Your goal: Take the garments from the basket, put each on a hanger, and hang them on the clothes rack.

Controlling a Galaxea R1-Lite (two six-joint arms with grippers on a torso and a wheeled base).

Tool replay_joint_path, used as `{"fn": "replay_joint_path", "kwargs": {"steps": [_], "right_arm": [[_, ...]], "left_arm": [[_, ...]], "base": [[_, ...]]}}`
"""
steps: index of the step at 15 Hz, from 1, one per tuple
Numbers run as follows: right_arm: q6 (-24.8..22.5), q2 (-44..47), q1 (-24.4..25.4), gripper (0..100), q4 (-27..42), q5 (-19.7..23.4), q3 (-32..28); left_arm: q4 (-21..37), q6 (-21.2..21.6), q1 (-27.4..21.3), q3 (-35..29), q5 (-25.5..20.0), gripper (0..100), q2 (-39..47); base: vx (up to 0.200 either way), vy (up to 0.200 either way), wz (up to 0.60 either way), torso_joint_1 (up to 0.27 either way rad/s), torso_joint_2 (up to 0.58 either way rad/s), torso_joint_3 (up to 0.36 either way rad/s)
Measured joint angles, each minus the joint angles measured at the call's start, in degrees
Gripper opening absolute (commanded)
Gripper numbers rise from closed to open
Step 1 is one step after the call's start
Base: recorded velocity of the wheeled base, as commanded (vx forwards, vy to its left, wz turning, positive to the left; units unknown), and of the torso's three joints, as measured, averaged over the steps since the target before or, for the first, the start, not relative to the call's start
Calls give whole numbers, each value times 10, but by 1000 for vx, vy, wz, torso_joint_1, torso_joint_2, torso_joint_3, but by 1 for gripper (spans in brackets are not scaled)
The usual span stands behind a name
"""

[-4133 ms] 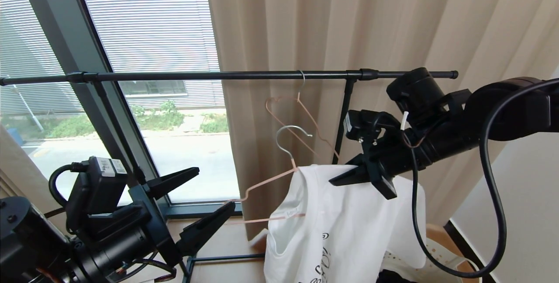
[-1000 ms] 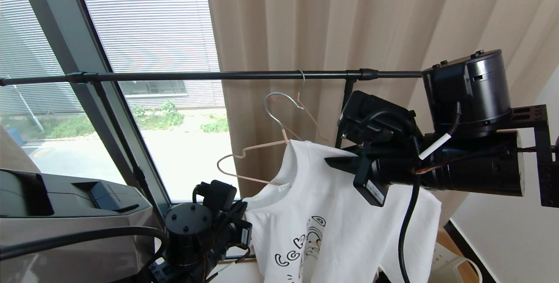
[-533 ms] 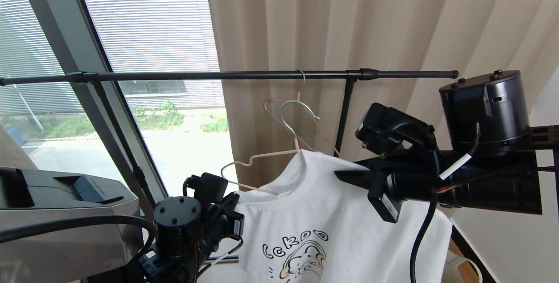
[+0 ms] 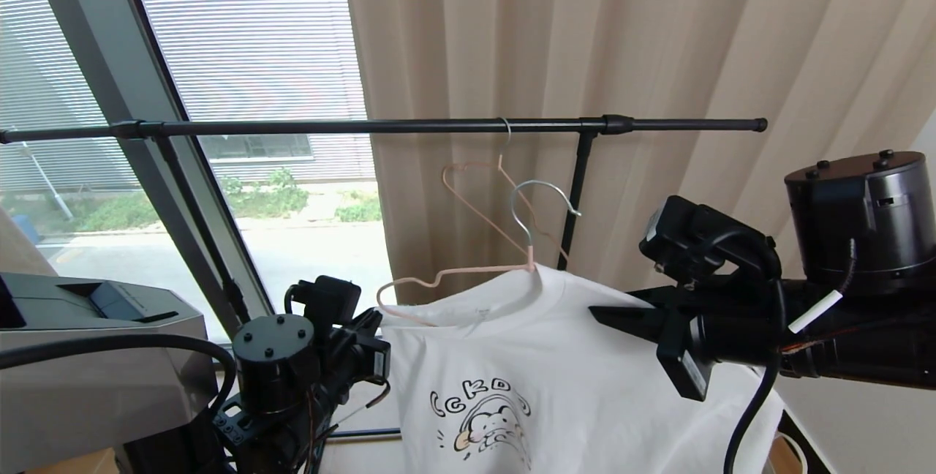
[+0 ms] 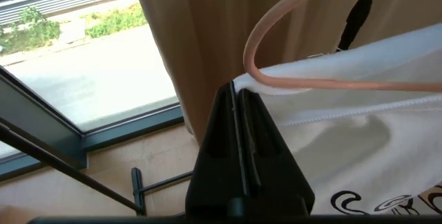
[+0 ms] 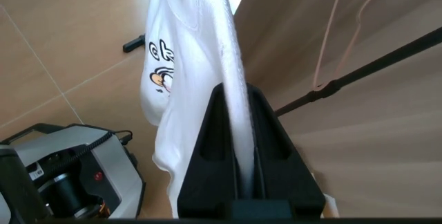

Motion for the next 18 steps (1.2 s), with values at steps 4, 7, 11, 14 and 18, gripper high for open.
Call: {"fn": "replay_joint_path", "kwargs": {"steps": [4, 7, 11, 14, 18], "right_arm": [[0, -13, -10, 0, -12, 2, 19], [0, -17, -14, 0, -12, 2, 24], [-1, -10, -15, 0, -12, 1, 31], [0, -1, -15, 0, -15, 2, 30], [7, 12, -14, 0, -72, 22, 39]], "left_arm": [[0, 4, 16, -1, -1, 0, -10], [0, 4, 22, -2, -3, 0, -14], [0, 5, 23, 0, -10, 0, -38], [0, 18, 22, 7, -16, 0, -64], [0, 22, 1, 21, -16, 0, -86]], "base": [[0, 0, 0, 0, 0, 0], [0, 0, 0, 0, 0, 0], [0, 0, 0, 0, 0, 0], [0, 0, 0, 0, 0, 0], [0, 0, 0, 0, 0, 0]]}}
